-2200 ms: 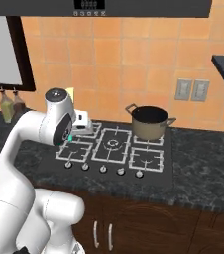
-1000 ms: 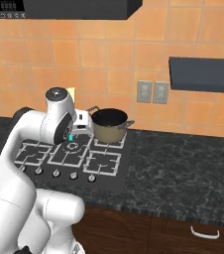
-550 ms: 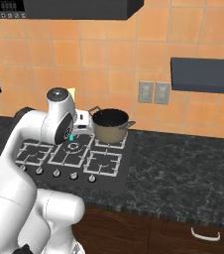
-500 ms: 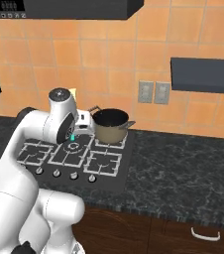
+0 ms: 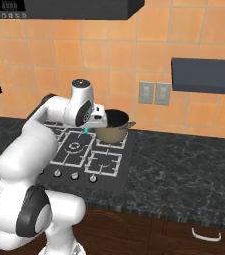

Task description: Put the bell pepper and onion in the pot. Retrieve the spatula and lightly stir the vegetables in the pot.

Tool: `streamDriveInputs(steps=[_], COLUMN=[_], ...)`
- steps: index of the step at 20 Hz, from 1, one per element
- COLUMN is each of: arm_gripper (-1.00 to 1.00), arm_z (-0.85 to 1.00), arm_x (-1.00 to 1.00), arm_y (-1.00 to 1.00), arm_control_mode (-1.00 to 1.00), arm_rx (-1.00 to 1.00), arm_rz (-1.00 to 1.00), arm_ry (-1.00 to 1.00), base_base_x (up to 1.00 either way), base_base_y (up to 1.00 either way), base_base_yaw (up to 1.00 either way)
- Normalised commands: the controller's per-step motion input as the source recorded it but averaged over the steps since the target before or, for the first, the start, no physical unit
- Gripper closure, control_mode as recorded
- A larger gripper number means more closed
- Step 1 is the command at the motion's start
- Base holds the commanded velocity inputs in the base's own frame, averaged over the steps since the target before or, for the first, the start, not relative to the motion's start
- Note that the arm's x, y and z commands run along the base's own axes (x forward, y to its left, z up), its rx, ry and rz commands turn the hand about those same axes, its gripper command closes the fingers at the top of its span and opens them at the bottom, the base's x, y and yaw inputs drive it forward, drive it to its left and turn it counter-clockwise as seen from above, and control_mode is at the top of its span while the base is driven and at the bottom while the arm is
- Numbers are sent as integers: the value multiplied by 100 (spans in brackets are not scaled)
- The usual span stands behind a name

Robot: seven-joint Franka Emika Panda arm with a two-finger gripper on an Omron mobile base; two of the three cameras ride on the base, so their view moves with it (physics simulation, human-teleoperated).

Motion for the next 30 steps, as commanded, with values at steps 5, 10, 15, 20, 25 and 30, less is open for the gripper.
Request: streamDriveInputs(steps=[5,10,15,20,25,30], arm_gripper=[100,100,100,100,100,100], arm_z=[3,-4,-4,0,-14,-7], arm_x=[72,95,63,12,30,14], arm_y=[-16,-47,-27,-2,-12,-4], arm_control_mode=[-100,-100,-100,-100,-100,-100], arm_rx=[0,-3,-1,-1,-15,-11], arm_rz=[-3,0,-1,-2,-6,1], arm_ry=[10,9,1,0,0,1], base_base_x=[0,0,0,0,0,0], base_base_y=[0,0,0,0,0,0], base_base_yaw=[0,0,0,0,0,0])
